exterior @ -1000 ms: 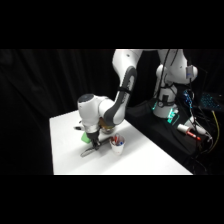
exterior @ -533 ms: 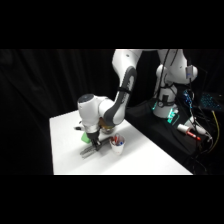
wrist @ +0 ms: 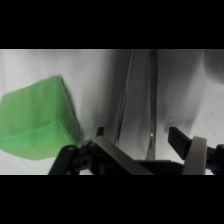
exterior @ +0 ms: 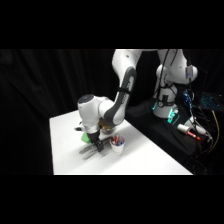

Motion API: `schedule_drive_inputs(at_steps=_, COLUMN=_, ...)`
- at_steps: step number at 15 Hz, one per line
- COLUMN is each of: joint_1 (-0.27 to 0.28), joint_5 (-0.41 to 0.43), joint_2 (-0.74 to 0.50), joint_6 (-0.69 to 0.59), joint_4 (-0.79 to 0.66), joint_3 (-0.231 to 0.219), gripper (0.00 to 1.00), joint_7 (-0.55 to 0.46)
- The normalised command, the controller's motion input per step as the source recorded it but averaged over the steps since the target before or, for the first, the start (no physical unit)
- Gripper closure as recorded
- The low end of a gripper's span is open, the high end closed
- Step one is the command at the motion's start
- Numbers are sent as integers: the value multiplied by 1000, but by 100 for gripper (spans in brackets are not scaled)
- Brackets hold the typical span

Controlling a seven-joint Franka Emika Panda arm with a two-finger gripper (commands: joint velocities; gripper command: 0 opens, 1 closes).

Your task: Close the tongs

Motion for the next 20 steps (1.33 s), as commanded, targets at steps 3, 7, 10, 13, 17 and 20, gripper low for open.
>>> schedule_drive_inputs(at_steps=3, joint_1=-46, joint_5=48, joint_2=-238, joint_6=-303, joint_4=-18, joint_3=70, gripper=0, joint_7=-196)
schedule_drive_inputs(at_steps=7, joint_1=-22, joint_5=52, joint_2=-351, joint_6=-357, joint_4=-48, joint_3=50, gripper=0, joint_7=-156)
schedule_drive_inputs(at_steps=10, joint_1=8, joint_5=50, joint_2=-376, joint_6=-363, joint_4=-7, joint_3=11, gripper=0, joint_7=-101)
schedule_drive_inputs(at_steps=13, joint_1=14, joint_5=62, joint_2=-338, joint_6=-398, joint_4=57, joint_3=-6, gripper=0, joint_7=-90)
schedule_drive_inputs(at_steps=17, joint_1=18, joint_5=79, joint_2=-315, joint_6=-409, joint_4=86, joint_3=-12, gripper=0, joint_7=-100)
schedule_drive_inputs(at_steps=20, joint_1=14, joint_5=136, joint_2=-311, joint_6=-376, joint_4=85, joint_3=-1, gripper=0, joint_7=-132)
